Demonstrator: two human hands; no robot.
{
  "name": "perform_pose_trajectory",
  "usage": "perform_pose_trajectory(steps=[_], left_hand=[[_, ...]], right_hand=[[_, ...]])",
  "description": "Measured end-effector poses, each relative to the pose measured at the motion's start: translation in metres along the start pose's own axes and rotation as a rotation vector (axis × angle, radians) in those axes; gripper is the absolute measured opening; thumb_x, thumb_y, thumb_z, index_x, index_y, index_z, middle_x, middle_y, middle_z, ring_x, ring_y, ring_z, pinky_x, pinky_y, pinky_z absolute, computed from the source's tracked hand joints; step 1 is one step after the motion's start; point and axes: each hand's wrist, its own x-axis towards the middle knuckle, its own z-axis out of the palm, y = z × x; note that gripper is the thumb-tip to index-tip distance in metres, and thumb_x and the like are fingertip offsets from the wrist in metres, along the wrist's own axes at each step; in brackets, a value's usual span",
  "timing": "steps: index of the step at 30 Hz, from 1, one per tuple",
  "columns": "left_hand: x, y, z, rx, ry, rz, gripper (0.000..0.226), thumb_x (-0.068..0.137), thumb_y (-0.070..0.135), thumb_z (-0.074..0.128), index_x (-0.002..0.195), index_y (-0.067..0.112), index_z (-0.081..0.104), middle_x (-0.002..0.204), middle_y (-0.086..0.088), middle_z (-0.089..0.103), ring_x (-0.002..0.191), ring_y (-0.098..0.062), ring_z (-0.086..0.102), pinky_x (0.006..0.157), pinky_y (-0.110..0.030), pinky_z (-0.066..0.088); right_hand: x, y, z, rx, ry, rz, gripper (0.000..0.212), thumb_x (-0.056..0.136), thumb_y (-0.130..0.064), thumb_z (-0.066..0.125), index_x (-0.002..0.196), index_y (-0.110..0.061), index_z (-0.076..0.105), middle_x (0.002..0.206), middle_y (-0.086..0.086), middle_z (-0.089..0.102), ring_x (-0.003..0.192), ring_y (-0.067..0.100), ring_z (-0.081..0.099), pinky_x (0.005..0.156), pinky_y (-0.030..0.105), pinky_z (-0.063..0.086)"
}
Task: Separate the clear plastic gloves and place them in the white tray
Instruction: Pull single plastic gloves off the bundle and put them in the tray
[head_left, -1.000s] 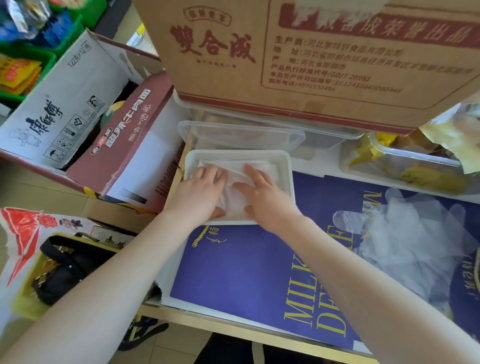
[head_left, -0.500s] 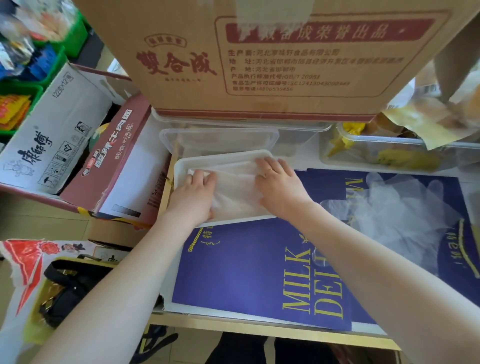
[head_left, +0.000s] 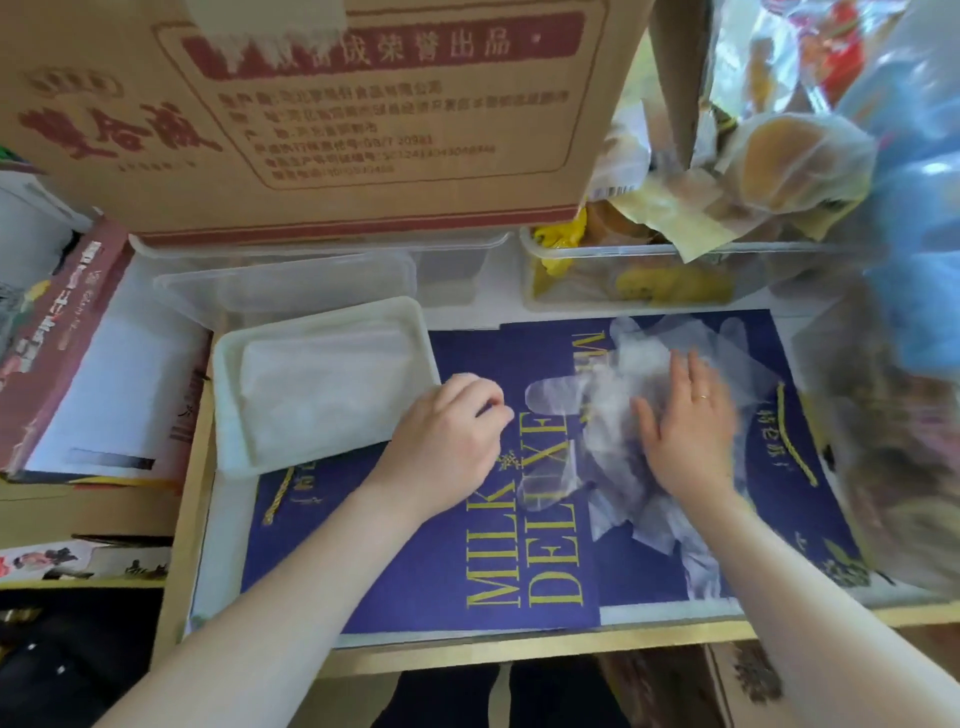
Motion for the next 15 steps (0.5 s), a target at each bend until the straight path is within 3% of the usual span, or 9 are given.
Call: perform_pose_trajectory(steps=[2, 4, 6, 8, 11, 13, 15], left_hand=[[0.010, 0.014, 0.008, -0.030, -0.049, 0.013, 0.029, 0.080, 0.013, 0.043, 0.082, 0.007, 0.071, 0.085, -0.006, 0.064, 0.081, -0.026, 0.061, 0.059, -0.033, 0.052], [0.020, 0.024, 0.016, -0.067, -0.093, 0.013, 0.031, 0.080, 0.015, 0.042, 0.084, 0.008, 0.071, 0.086, -0.005, 0.065, 0.081, -0.026, 0.062, 0.060, -0.036, 0.053], [0.027, 0.033, 0.024, -0.109, -0.125, 0.000, 0.033, 0.081, 0.018, 0.041, 0.086, 0.008, 0.071, 0.088, -0.005, 0.065, 0.081, -0.026, 0.063, 0.061, -0.036, 0.055], [0.033, 0.042, 0.032, -0.154, -0.157, -0.025, 0.032, 0.082, 0.019, 0.043, 0.093, 0.007, 0.070, 0.093, -0.006, 0.065, 0.083, -0.027, 0.063, 0.063, -0.038, 0.056], [0.042, 0.058, 0.044, -0.240, -0.217, -0.159, 0.030, 0.089, 0.017, 0.053, 0.117, 0.009, 0.061, 0.117, -0.006, 0.058, 0.106, -0.027, 0.056, 0.082, -0.042, 0.052], [0.050, 0.067, 0.046, -0.351, -0.225, -0.265, 0.043, 0.092, 0.023, 0.055, 0.134, 0.012, 0.047, 0.135, -0.003, 0.046, 0.124, -0.021, 0.042, 0.100, -0.034, 0.039], [0.060, 0.077, 0.044, -0.443, -0.197, -0.326, 0.054, 0.092, 0.030, 0.055, 0.141, 0.016, 0.036, 0.143, 0.001, 0.037, 0.131, -0.015, 0.032, 0.103, -0.020, 0.025]], right_hand=[[0.005, 0.016, -0.006, -0.042, -0.070, 0.096, 0.073, 0.092, -0.050, 0.043, 0.144, 0.000, 0.026, 0.148, 0.022, 0.030, 0.135, 0.039, 0.030, 0.108, 0.049, 0.024], [0.007, 0.029, -0.009, -0.092, -0.111, 0.098, 0.066, 0.090, -0.046, 0.053, 0.138, -0.003, 0.037, 0.143, 0.019, 0.038, 0.125, 0.040, 0.037, 0.100, 0.047, 0.032], [0.005, 0.037, -0.009, -0.068, -0.064, 0.046, 0.042, 0.090, -0.036, 0.056, 0.117, -0.004, 0.053, 0.122, 0.019, 0.051, 0.108, 0.039, 0.046, 0.085, 0.043, 0.038], [0.002, 0.039, -0.010, 0.015, -0.027, 0.037, 0.020, 0.092, -0.027, 0.054, 0.092, -0.007, 0.053, 0.099, 0.016, 0.055, 0.093, 0.036, 0.050, 0.067, 0.036, 0.035], [-0.001, 0.042, -0.012, 0.139, -0.017, 0.031, 0.016, 0.092, -0.021, 0.054, 0.081, -0.010, 0.051, 0.086, 0.010, 0.057, 0.081, 0.031, 0.053, 0.060, 0.031, 0.030], [-0.005, 0.040, -0.022, 0.223, 0.032, -0.053, 0.012, 0.089, -0.019, 0.058, 0.082, -0.009, 0.057, 0.082, 0.007, 0.058, 0.077, 0.028, 0.054, 0.060, 0.032, 0.035], [-0.011, 0.039, -0.034, 0.282, 0.089, -0.206, 0.010, 0.085, -0.015, 0.065, 0.080, -0.008, 0.058, 0.078, 0.006, 0.058, 0.071, 0.027, 0.054, 0.057, 0.033, 0.040]])
